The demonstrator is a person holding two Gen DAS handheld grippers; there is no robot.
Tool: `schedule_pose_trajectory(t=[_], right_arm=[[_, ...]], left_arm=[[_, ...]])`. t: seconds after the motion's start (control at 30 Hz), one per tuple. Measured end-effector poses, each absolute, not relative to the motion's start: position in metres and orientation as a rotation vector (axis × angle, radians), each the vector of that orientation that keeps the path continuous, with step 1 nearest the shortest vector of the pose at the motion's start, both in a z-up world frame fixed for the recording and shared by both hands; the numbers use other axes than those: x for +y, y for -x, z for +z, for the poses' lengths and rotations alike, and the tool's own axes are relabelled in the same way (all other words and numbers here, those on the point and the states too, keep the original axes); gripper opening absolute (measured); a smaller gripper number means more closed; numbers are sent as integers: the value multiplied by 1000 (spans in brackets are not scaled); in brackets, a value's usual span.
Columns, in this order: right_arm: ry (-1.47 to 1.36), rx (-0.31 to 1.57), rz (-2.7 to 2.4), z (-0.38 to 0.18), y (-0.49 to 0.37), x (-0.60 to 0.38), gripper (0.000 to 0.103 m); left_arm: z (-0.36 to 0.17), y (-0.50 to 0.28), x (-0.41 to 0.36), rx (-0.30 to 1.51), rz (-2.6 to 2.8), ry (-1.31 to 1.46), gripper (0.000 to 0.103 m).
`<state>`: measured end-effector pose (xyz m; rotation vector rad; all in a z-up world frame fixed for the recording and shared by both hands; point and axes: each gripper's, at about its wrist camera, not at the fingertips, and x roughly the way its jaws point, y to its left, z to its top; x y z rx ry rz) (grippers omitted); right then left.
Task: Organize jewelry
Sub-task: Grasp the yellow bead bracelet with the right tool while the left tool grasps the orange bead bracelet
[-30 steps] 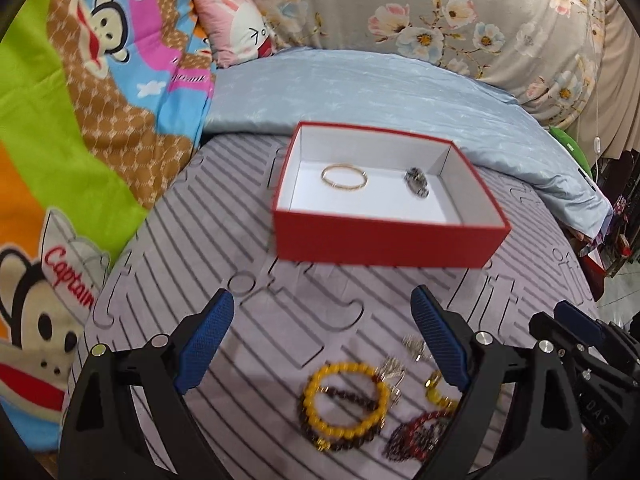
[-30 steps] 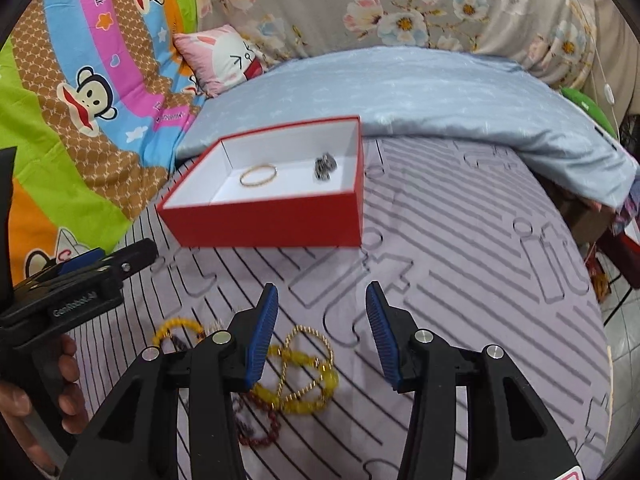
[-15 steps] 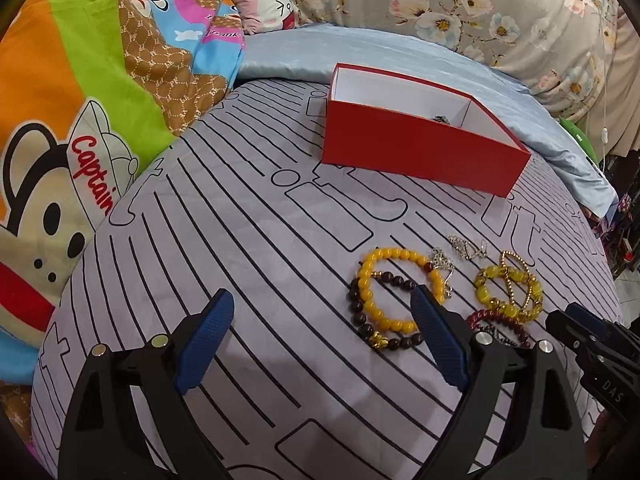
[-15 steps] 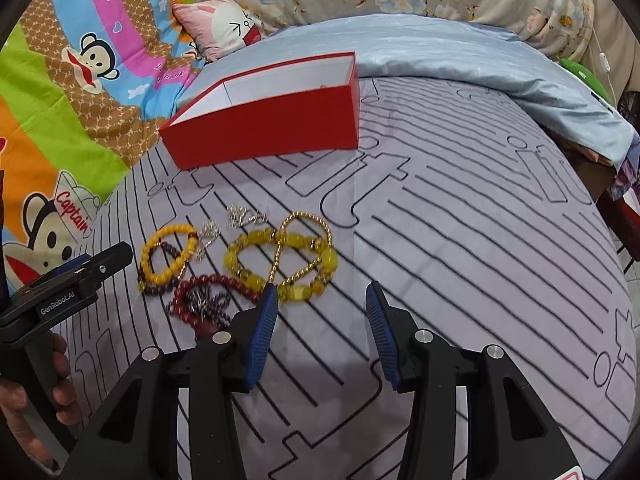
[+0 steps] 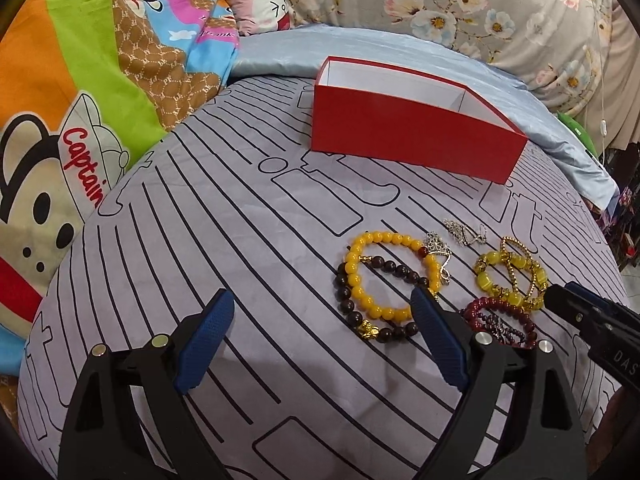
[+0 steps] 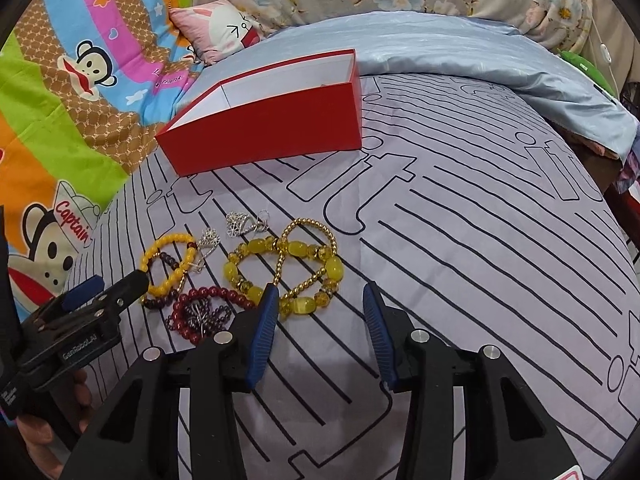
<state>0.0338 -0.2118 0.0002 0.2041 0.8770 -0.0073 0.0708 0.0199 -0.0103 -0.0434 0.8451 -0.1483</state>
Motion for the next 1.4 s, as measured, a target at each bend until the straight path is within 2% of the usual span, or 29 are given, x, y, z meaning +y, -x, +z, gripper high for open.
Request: schedule_pose_trajectory(t=[0.4, 0.53, 0.77, 0.93, 1.0, 1.07, 1.33, 1.4], right_arm=[[-200, 900, -36, -9, -57, -212, 21], [-177, 903, -45, -10, -60, -210, 11], [-172, 875, -48, -11, -52, -209, 9], [-211, 872, -38, -12, -45, -217, 9], [-223, 870, -37, -12, -44, -219, 9], [-230, 870, -35, -12, -43, -220, 9], [-242, 870, -28, -13, -43, -221, 10], [-242, 870, -28, -13, -43, -222, 10]], left_arm=[[-17, -78, 28, 886, -152, 92, 85], [-18, -78, 28, 888, -158, 87, 86], [-16, -78, 26, 883, -163, 87, 85], [-12, -85, 19, 864, -175, 70, 77], [-11, -91, 17, 868, -179, 65, 68], [-11, -100, 17, 883, -187, 83, 64], [-14, -116, 8, 896, -205, 65, 56], [-15, -117, 4, 893, -202, 44, 51]])
